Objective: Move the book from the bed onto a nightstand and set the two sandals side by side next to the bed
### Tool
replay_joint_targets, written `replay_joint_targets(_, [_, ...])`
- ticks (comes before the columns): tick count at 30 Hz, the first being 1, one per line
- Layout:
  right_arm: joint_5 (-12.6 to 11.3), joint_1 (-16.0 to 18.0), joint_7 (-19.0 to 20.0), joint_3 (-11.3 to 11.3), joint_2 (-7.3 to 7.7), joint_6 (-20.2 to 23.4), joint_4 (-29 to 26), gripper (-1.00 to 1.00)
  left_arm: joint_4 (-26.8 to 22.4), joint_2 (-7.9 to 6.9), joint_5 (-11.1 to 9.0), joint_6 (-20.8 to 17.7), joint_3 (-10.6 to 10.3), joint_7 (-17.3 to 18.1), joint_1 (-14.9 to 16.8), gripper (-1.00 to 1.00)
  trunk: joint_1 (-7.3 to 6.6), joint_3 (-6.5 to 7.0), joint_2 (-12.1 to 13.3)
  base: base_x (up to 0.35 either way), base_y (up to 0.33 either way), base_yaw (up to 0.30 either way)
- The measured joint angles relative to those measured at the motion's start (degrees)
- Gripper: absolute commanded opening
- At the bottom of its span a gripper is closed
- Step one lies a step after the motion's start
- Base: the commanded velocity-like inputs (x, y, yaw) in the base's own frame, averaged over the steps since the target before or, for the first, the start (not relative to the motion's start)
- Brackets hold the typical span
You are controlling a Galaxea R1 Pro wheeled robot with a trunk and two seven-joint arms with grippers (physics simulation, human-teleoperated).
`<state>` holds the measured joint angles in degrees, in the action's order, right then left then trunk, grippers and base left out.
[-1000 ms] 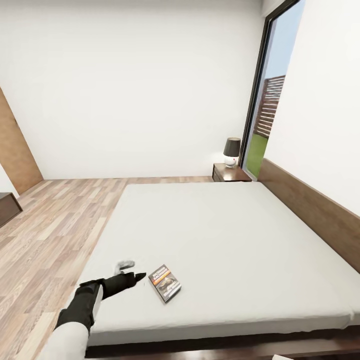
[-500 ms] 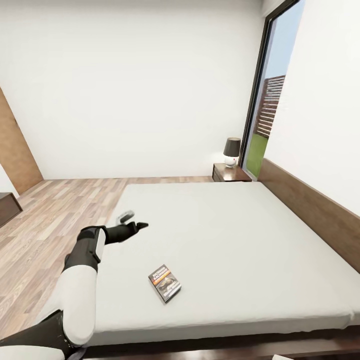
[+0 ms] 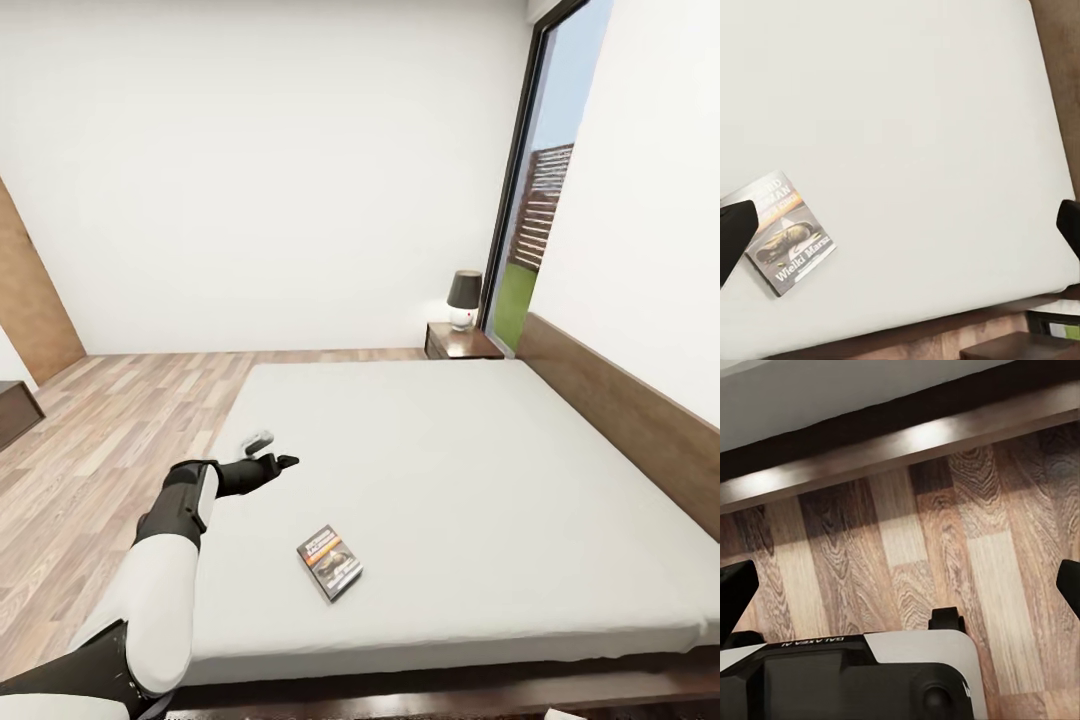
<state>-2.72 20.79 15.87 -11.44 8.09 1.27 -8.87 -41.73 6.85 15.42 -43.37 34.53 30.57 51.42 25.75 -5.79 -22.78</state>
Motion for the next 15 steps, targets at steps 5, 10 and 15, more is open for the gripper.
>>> replay_joint_targets(5, [0.01, 0.0, -0.02, 0.0, -0.01, 0.0, 0.0, 1.0, 3.5, 0.01, -0.04, 3.97, -0.12, -1.85, -0.01, 1.0, 0.0, -0.45, 0.0, 0.0, 0.0, 0.0])
replay_joint_targets(10, [0.01, 0.0, -0.01, 0.01, -0.01, 0.0, 0.0, 1.0, 5.49, 0.01, -0.1, 5.25, -0.18, -2.13, 0.0, 1.0, 0.0, -0.9, 0.0, 0.0, 0.0, 0.0])
replay_joint_targets(15, [-0.03, 0.0, 0.0, 0.0, -0.01, 0.0, 0.0, 1.0, 5.9, 0.01, -0.11, 5.5, -0.19, -2.16, 0.0, 1.0, 0.0, -1.35, 0.0, 0.0, 0.0, 0.0])
